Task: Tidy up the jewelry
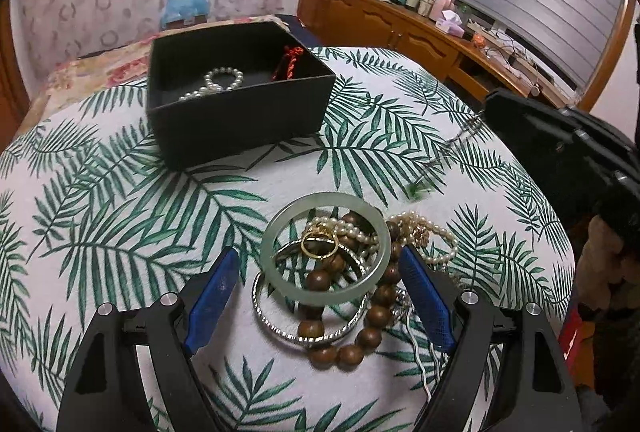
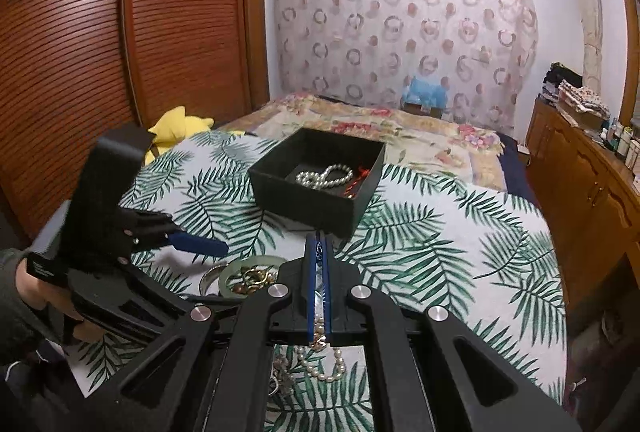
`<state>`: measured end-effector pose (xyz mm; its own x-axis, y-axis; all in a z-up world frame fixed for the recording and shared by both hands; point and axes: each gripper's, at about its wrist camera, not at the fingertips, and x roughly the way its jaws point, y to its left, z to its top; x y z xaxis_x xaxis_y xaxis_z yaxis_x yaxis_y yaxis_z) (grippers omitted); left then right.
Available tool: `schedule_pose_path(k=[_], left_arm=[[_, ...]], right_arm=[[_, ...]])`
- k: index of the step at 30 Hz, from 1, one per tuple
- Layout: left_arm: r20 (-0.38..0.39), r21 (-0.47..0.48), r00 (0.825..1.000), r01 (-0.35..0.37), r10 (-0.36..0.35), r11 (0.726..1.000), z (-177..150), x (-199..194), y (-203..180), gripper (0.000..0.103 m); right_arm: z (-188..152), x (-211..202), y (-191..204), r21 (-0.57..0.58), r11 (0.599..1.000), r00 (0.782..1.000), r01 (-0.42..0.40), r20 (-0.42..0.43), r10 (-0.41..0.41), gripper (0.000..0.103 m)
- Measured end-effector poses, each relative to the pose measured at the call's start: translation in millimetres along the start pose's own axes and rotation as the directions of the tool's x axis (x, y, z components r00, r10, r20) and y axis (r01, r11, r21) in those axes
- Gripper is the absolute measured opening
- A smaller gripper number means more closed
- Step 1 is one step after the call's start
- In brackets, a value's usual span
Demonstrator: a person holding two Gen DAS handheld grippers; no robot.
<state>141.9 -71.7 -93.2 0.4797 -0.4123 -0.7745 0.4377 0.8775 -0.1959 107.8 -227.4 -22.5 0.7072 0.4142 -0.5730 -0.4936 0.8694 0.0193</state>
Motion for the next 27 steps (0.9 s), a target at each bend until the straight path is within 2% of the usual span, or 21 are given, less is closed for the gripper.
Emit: schedule_pose_path(k=[10,12,13,16,21,27], left_arm=[[-0.018,-0.029,0.999,0.046,-0.047,0.999,9.4,16.1,3.2,0.078],[-0.018,-0.029,0.998,0.053,-0.054,0.998,9.3,15.4,4.1,0.073],[-0.017,-0.024,0.999,0.042,-0.042,0.999,8.9,15.3,3.5,0.069],[-0.016,-0.017,0.999,0.044,-0.044,0.999,8.4,14.1,3.0,0.069],[0.042,-0.005,0.999,-0.016,0.016,1.0,11.2,-0.9,2.3,0.069],[0.102,0.003,0.993,-0.065,0.064,0.998,24.7,-24.8,7.9,0.069]], right_arm=[[-6.9,-2.0,-12.7,0.009,1.0,0.999,0.027,-0.018,-0.027,0.003],[-8.2,-0.3,-14.2,0.011,1.0,0.999,0.027,-0.021,-0.026,0.003],[-8.4,0.3,-14.5,0.012,1.0,0.999,0.026,-0.022,-0.026,0.003],[-8.5,1.1,-15.2,0.011,1.0,0.999,0.026,-0.022,-0.026,0.003],[-7.1,1.2,-14.6,0.005,1.0,1.0,0.025,-0.018,-0.025,0.003],[24.2,5.3,-11.1,-0.036,0.999,1.0,0.017,0.018,-0.016,0.003]])
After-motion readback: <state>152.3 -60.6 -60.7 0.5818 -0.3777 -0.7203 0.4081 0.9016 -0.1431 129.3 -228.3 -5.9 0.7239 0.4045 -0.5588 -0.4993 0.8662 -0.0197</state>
